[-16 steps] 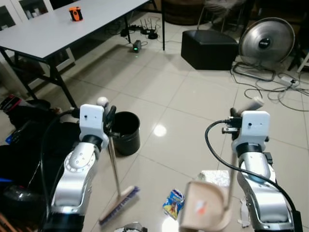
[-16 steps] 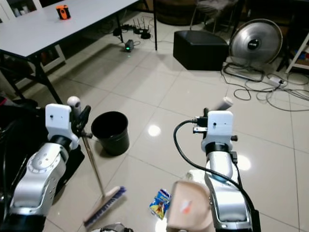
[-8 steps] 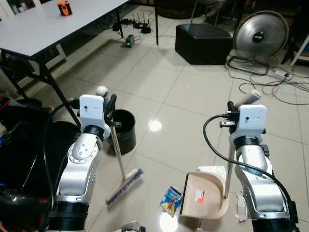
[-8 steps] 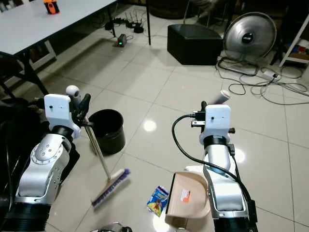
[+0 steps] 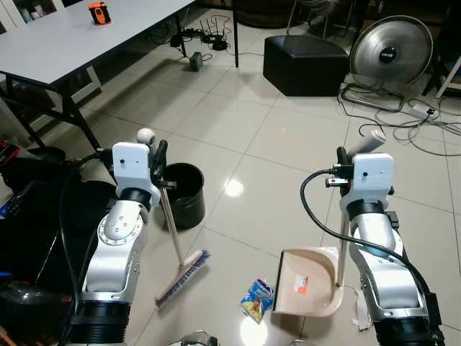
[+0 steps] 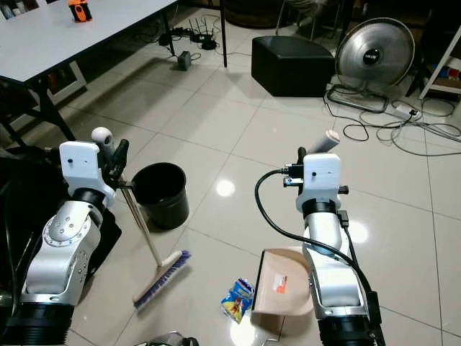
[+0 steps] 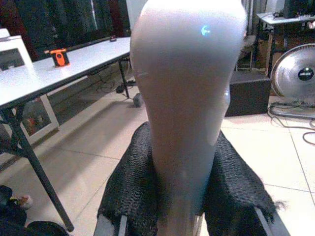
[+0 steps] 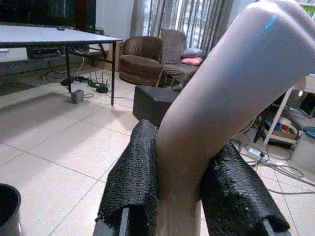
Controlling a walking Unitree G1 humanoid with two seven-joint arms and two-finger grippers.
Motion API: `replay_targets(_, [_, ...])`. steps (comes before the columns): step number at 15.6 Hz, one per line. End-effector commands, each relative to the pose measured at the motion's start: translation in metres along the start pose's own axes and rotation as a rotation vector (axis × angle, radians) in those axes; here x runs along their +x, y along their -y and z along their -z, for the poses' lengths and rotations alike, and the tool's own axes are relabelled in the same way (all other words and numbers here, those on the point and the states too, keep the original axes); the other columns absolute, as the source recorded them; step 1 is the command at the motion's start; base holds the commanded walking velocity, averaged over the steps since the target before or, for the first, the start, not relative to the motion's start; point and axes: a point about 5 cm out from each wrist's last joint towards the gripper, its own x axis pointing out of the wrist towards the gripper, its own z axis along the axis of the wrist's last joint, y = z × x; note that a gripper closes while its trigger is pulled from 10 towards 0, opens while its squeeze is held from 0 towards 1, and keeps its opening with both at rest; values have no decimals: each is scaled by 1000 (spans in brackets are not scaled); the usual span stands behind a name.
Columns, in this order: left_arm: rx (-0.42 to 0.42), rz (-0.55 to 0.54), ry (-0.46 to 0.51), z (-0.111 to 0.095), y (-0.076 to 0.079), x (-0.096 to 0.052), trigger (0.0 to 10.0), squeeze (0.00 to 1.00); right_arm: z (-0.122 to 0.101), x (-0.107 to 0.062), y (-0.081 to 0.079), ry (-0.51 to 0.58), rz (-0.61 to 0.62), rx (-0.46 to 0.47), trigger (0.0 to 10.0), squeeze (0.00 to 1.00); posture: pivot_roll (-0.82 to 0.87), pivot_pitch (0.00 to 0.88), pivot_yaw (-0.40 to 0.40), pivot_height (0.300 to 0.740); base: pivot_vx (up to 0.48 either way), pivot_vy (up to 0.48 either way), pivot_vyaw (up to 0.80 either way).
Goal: Sweep floor
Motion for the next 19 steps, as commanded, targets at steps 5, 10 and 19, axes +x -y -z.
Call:
replay_targets(5, [14,-23,48,-4,-2,6,10000,0,-6,12,-7,94,-18,-50,10000,0,-29,120,103,740,0,0,0])
replay_targets(10, [3,-45,93,-10,-2,19,10000,0,-4,23,-15,107,-36,-64,10000,0,41,197,91,740,0,0,0])
replay_targets(19, [-19,-226,123,-4,-16,23,10000,0,-1,34,-40,159,-62,-75,10000,0,134,388,64,740,0,0,0])
